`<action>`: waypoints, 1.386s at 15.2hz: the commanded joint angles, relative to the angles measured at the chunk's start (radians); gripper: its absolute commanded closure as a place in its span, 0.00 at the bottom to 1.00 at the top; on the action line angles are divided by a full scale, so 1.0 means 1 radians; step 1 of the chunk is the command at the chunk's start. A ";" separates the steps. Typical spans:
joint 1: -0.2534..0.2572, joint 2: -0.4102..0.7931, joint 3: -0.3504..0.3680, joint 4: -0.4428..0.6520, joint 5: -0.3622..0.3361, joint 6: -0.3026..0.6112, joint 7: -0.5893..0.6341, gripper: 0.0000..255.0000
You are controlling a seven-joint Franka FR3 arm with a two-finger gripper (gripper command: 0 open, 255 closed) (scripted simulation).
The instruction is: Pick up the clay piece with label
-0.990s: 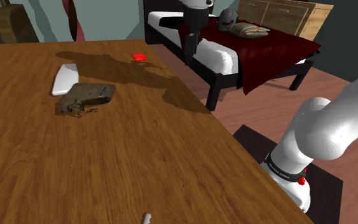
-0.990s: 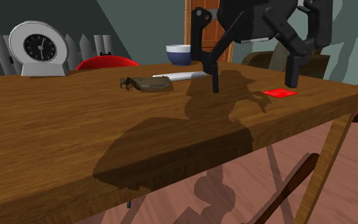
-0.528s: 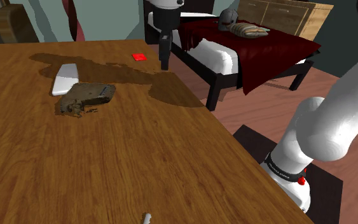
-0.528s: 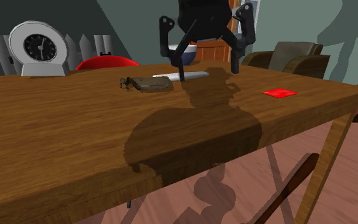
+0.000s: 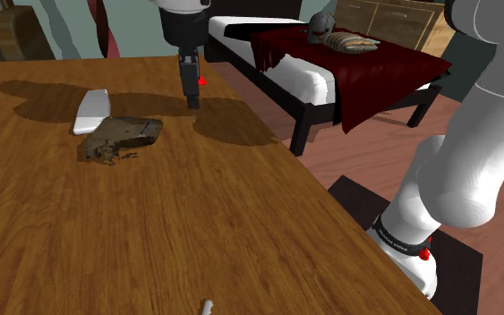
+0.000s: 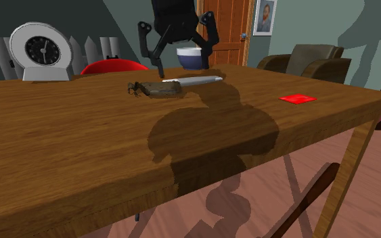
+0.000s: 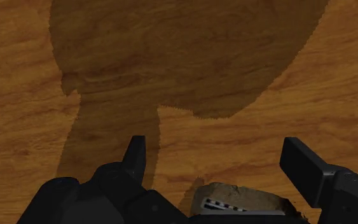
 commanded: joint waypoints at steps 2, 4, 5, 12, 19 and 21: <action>0.042 0.094 0.036 0.109 -0.040 -0.024 -0.016 0.00; 0.073 0.150 0.057 0.176 -0.068 -0.041 -0.028 0.00; 0.090 0.178 0.067 0.210 -0.082 -0.050 -0.034 0.00; 0.176 0.306 0.106 0.342 -0.150 -0.072 -0.067 0.00; 0.162 0.290 0.105 0.244 -0.145 0.010 -0.055 0.00; 0.161 0.289 0.105 0.241 -0.145 0.012 -0.056 1.00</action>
